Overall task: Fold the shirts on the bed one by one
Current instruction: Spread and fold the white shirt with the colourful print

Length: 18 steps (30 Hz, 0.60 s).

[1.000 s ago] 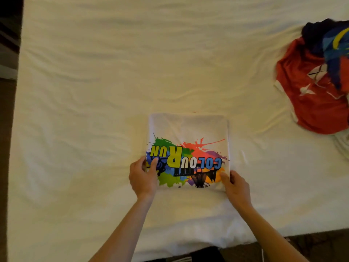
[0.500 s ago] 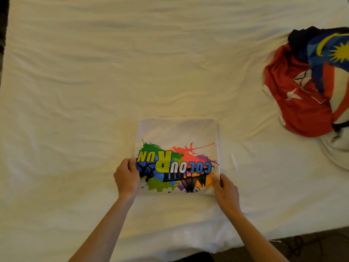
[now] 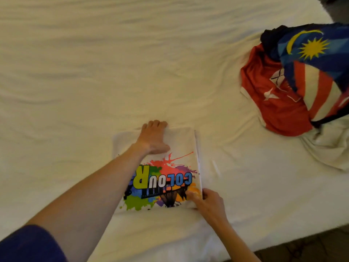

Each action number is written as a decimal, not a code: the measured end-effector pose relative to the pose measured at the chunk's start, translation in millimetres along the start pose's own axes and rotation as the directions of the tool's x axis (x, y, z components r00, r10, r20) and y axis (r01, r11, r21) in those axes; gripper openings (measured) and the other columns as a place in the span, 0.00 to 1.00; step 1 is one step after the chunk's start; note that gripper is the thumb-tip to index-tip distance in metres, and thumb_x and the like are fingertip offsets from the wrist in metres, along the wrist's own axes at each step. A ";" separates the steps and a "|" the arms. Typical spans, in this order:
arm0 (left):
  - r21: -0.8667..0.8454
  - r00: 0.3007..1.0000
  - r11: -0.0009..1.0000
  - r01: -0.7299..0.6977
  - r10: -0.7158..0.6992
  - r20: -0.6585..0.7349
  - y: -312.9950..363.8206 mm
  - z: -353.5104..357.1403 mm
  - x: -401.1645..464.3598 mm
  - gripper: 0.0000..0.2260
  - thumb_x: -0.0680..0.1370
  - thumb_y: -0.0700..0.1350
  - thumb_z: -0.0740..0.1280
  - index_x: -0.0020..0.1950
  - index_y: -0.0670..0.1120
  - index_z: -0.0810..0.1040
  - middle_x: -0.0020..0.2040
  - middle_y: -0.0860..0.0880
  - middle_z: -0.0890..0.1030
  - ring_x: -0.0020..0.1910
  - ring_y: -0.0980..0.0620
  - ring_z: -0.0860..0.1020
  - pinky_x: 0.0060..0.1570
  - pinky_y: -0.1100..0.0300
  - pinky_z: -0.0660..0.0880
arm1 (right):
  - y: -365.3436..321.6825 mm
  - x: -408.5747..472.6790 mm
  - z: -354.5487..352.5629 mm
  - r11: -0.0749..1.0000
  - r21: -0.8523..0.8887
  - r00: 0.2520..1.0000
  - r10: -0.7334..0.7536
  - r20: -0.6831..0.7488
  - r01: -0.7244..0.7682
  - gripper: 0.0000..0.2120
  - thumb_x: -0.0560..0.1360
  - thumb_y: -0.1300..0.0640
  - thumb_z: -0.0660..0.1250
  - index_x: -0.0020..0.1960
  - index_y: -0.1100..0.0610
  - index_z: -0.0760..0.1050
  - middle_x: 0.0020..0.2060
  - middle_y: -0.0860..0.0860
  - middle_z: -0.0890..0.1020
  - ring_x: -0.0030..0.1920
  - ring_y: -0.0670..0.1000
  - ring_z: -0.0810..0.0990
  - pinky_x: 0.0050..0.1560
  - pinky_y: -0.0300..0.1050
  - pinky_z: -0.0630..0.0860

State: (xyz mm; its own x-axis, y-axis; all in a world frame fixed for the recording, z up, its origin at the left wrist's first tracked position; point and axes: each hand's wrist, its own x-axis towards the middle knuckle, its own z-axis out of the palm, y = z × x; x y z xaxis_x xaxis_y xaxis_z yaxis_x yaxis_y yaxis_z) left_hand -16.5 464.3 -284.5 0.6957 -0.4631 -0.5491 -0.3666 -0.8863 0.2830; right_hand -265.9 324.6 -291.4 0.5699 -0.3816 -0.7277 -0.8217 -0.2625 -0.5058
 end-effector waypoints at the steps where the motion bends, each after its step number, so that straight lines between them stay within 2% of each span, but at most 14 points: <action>1: 0.028 0.999 1.000 -0.010 0.009 0.035 2.4 -5.9 10.6 0.39 0.67 0.56 0.74 0.75 0.47 0.63 0.69 0.45 0.70 0.68 0.43 0.67 0.69 0.49 0.64 | -1.4 0.7 -1.8 1.000 0.011 1.000 0.013 0.016 -0.013 0.18 0.67 0.36 0.74 0.36 0.51 0.81 0.29 0.41 0.82 0.31 0.40 0.80 0.28 0.34 0.70; 3: 0.060 0.989 0.996 -0.059 0.051 0.136 7.2 -14.6 27.0 0.40 0.65 0.58 0.78 0.72 0.47 0.67 0.66 0.46 0.73 0.64 0.45 0.72 0.63 0.52 0.71 | -2.7 2.0 -4.2 0.999 0.032 0.998 0.031 0.045 -0.033 0.18 0.66 0.36 0.74 0.38 0.51 0.82 0.30 0.41 0.83 0.31 0.39 0.81 0.29 0.34 0.70; 5: 0.094 0.971 0.989 -0.112 0.089 0.222 13.6 -18.5 35.8 0.40 0.64 0.59 0.80 0.71 0.46 0.70 0.65 0.46 0.72 0.63 0.46 0.72 0.63 0.53 0.71 | -1.8 1.7 -5.5 0.997 0.062 0.997 0.049 0.062 -0.053 0.19 0.64 0.35 0.75 0.38 0.51 0.82 0.30 0.42 0.83 0.32 0.40 0.81 0.30 0.34 0.71; 7: 0.092 0.965 0.988 -0.121 0.095 0.245 19.3 -17.9 41.0 0.41 0.63 0.60 0.80 0.70 0.46 0.71 0.64 0.47 0.71 0.63 0.46 0.71 0.64 0.54 0.70 | 0.1 0.9 -5.4 0.987 0.142 0.995 0.065 0.076 -0.075 0.16 0.64 0.38 0.77 0.39 0.51 0.82 0.31 0.43 0.84 0.33 0.42 0.82 0.31 0.37 0.76; 9: 0.004 0.968 0.997 -0.076 0.073 0.239 22.9 -16.4 43.9 0.40 0.61 0.59 0.82 0.68 0.47 0.72 0.63 0.48 0.74 0.60 0.47 0.73 0.62 0.54 0.71 | 3.3 -0.4 -4.9 0.963 0.246 0.990 0.086 0.112 -0.111 0.14 0.64 0.42 0.79 0.40 0.52 0.83 0.34 0.46 0.85 0.36 0.46 0.84 0.37 0.43 0.81; 11: -0.056 0.960 0.997 -0.046 0.060 0.275 25.3 -15.3 46.8 0.36 0.60 0.57 0.83 0.64 0.49 0.74 0.61 0.50 0.77 0.56 0.49 0.74 0.59 0.54 0.72 | 7.4 -3.2 -2.1 0.896 0.404 0.977 0.123 0.175 -0.185 0.13 0.65 0.48 0.80 0.44 0.54 0.84 0.37 0.49 0.86 0.40 0.51 0.85 0.39 0.44 0.83; 14: 0.063 0.928 0.996 -0.056 0.029 0.372 34.1 -7.7 48.9 0.30 0.61 0.57 0.82 0.56 0.50 0.73 0.56 0.50 0.77 0.51 0.49 0.74 0.51 0.56 0.71 | 10.2 -9.8 7.6 0.705 0.633 0.943 0.176 0.281 -0.320 0.12 0.67 0.57 0.79 0.49 0.58 0.85 0.42 0.54 0.87 0.47 0.56 0.86 0.46 0.50 0.84; 16: 0.133 0.919 0.988 -0.073 0.015 0.393 40.9 -2.6 48.1 0.31 0.63 0.57 0.81 0.58 0.47 0.72 0.52 0.51 0.73 0.50 0.49 0.73 0.49 0.57 0.70 | 12.4 -11.5 13.7 0.636 0.692 0.939 0.198 0.282 -0.342 0.10 0.69 0.59 0.77 0.49 0.59 0.85 0.43 0.56 0.87 0.49 0.59 0.85 0.48 0.53 0.84; 18: 0.100 0.921 0.994 -0.054 0.011 0.391 43.2 -4.6 47.7 0.29 0.65 0.56 0.80 0.58 0.47 0.71 0.52 0.51 0.72 0.50 0.48 0.72 0.48 0.56 0.69 | 13.6 -10.4 17.0 0.599 0.727 0.942 0.213 0.258 -0.335 0.07 0.72 0.60 0.75 0.49 0.59 0.84 0.44 0.58 0.86 0.51 0.61 0.85 0.51 0.56 0.83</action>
State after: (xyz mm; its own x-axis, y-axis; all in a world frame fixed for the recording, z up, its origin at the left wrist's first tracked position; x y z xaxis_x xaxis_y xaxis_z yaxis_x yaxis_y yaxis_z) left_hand 3.7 403.9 -294.9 0.3951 -0.4344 -0.8095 -0.4634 -0.8551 0.2326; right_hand -283.0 340.0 -298.6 0.3623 -0.1868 -0.9131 -0.6818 0.6149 -0.3963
